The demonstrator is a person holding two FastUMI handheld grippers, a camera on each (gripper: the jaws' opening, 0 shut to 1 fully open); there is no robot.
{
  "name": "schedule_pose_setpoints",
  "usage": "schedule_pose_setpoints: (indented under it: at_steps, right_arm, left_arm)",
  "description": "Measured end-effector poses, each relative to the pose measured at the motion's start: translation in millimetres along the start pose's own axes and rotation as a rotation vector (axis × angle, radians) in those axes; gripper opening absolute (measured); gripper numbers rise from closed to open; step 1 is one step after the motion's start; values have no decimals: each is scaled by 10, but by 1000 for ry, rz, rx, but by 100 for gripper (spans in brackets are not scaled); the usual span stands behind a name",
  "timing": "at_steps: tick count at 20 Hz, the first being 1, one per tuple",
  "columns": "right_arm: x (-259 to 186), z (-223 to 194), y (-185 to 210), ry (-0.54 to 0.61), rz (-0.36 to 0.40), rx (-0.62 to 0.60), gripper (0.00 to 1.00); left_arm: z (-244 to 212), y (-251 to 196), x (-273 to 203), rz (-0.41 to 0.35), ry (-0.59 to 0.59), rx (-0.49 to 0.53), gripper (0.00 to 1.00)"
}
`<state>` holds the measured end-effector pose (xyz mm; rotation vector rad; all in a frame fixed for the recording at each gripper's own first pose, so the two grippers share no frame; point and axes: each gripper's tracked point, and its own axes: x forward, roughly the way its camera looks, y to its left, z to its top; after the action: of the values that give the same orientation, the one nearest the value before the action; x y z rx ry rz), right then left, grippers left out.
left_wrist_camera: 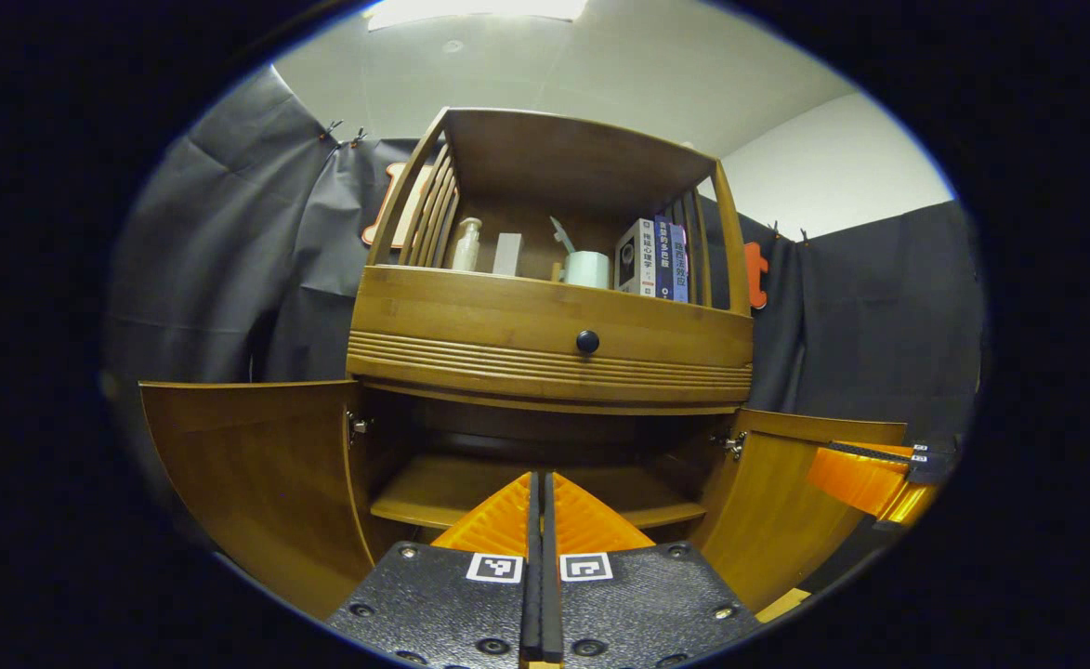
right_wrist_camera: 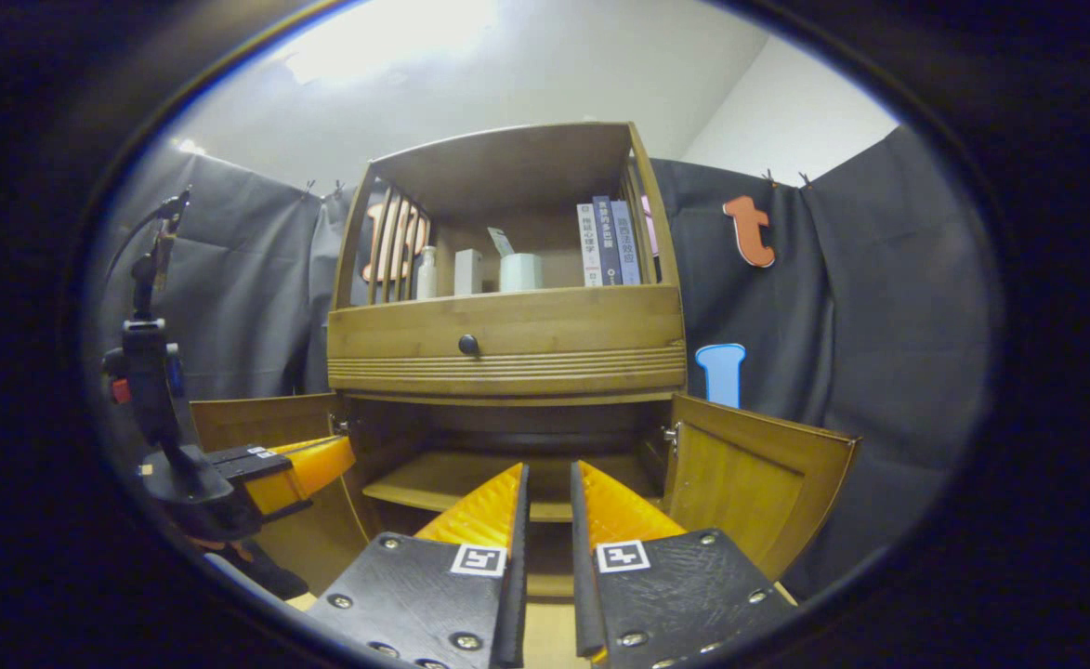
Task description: Open the right door of the double-door shoe cabinet with the right hand, and open the left door with the left hand.
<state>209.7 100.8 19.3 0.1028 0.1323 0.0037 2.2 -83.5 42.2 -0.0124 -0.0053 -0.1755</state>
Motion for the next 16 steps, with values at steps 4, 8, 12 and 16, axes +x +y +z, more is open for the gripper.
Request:
schedule_pose_setpoints:
  at_steps: [4,8,12,16]
  right_arm:
    - [-13,14,13,-2,-5,21,21]
    - [-19,74,13,-26,-7,55,21]
    - [-25,142,20,-51,-17,45,36]
    - [8,91,10,-35,-24,58,53]
  left_arm:
    - [53,-114,-23,-26,-3,-21,7]
    - [86,-169,-16,-40,-10,-13,24]
    - [149,-210,-35,-52,-37,-16,71]
    - [217,-136,-49,-21,-57,1,95]
